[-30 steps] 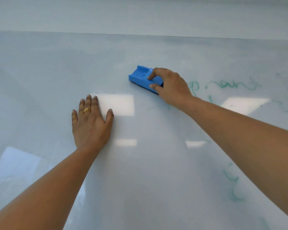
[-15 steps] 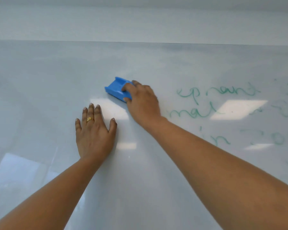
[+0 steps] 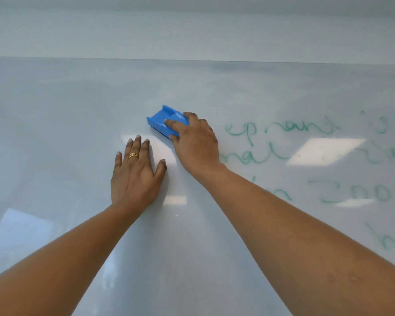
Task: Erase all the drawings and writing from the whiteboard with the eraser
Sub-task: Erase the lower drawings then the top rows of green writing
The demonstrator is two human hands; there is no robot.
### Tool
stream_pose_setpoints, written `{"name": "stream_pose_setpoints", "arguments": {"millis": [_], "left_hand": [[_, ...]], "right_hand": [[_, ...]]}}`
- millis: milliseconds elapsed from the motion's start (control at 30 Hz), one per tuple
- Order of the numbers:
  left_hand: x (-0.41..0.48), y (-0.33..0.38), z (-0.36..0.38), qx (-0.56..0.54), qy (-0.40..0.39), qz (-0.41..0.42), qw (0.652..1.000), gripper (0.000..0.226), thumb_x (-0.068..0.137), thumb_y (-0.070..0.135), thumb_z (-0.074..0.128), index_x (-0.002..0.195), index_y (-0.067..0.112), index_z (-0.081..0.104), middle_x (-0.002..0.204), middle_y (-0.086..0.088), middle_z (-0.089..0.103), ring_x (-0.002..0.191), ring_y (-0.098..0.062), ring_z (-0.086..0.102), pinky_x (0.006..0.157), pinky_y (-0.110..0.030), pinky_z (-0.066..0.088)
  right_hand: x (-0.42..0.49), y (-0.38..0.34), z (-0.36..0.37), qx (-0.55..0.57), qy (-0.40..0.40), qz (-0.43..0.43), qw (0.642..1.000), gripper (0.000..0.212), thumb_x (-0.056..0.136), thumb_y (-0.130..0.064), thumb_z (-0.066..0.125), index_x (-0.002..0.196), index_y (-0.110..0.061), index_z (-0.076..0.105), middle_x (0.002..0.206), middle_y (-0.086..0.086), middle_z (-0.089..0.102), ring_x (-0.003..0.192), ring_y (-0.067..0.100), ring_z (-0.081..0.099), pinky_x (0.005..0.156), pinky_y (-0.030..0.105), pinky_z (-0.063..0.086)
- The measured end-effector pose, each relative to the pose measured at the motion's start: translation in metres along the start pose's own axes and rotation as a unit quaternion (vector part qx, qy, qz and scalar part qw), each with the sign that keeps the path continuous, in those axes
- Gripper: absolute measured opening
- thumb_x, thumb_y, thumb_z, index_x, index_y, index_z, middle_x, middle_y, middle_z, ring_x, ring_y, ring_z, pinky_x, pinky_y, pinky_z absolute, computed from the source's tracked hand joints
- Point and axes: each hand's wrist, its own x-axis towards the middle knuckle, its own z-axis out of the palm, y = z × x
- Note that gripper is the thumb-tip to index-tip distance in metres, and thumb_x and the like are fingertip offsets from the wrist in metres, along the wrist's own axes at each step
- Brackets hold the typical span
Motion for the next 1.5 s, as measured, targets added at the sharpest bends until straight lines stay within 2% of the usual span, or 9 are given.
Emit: {"name": "stream_pose_setpoints", "arguments": {"millis": [400,633,733,933,1067,1233,1500], "left_hand": [[-0.004,0.053,0.018,-0.015,-0.032,-0.018,0.999,0.062,0.098,0.044,0.027,0.150,0.015,0.011,0.158,0.000,0.003,0.145,-0.013,-0.002,0.116,-0.033,-0.001],[-0.008,0.053,0.019,-0.003,-0.039,-0.021,0.999,0.062,0.097,0.045,0.026,0.150,0.017,0.010,0.158,0.002,0.002,0.145,-0.011,-0.003,0.116,-0.034,-0.001],[-0.006,0.054,0.019,0.001,-0.040,-0.023,0.999,0.063,0.097,0.046,0.027,0.150,0.016,0.011,0.158,0.001,0.003,0.145,-0.012,-0.002,0.116,-0.035,0.001],[-0.006,0.064,0.020,0.009,-0.032,-0.049,0.998,0.063,0.097,0.045,0.027,0.149,0.012,0.013,0.158,-0.003,0.006,0.145,-0.016,-0.001,0.116,-0.040,-0.001],[-0.005,0.074,0.020,0.011,-0.032,-0.063,0.997,0.063,0.098,0.044,0.026,0.149,0.010,0.016,0.158,-0.005,0.008,0.145,-0.016,0.000,0.115,-0.042,-0.003],[0.002,0.092,0.021,0.012,-0.033,-0.053,0.998,0.060,0.098,0.044,0.027,0.148,0.012,0.020,0.158,-0.004,0.011,0.145,-0.016,0.002,0.115,-0.044,-0.002],[0.010,0.145,0.033,0.005,-0.063,-0.010,0.998,0.060,0.098,0.046,0.026,0.147,0.013,0.023,0.157,-0.004,0.013,0.145,-0.015,0.004,0.115,-0.045,-0.004]], "right_hand": [[-0.008,0.134,-0.067,-0.019,0.041,0.144,0.988,0.037,0.095,-0.028,0.048,0.131,-0.032,0.050,0.142,0.005,0.038,0.124,0.027,0.040,0.100,0.036,0.035],[-0.006,0.151,-0.077,0.016,0.057,0.197,0.979,0.037,0.095,-0.022,0.050,0.131,-0.028,0.051,0.141,0.006,0.039,0.124,0.029,0.039,0.102,0.037,0.034],[-0.009,0.138,-0.071,0.023,0.057,0.189,0.980,0.036,0.094,-0.021,0.050,0.129,-0.029,0.053,0.142,0.005,0.039,0.124,0.028,0.039,0.103,0.035,0.032],[-0.019,0.094,-0.050,0.037,0.011,0.073,0.997,0.036,0.095,-0.022,0.048,0.128,-0.033,0.053,0.146,0.002,0.035,0.125,0.026,0.037,0.106,0.031,0.028],[-0.020,0.085,-0.048,0.050,-0.028,0.021,0.998,0.036,0.097,-0.023,0.045,0.130,-0.035,0.050,0.146,0.000,0.034,0.126,0.023,0.036,0.103,0.031,0.031],[-0.020,0.103,-0.058,0.056,-0.039,0.015,0.998,0.035,0.096,-0.025,0.047,0.130,-0.035,0.051,0.145,-0.001,0.035,0.127,0.021,0.036,0.103,0.030,0.031],[-0.025,0.175,-0.091,0.034,-0.007,0.087,0.996,0.036,0.094,-0.025,0.051,0.129,-0.036,0.052,0.147,-0.002,0.035,0.130,0.023,0.037,0.105,0.032,0.029]]}}
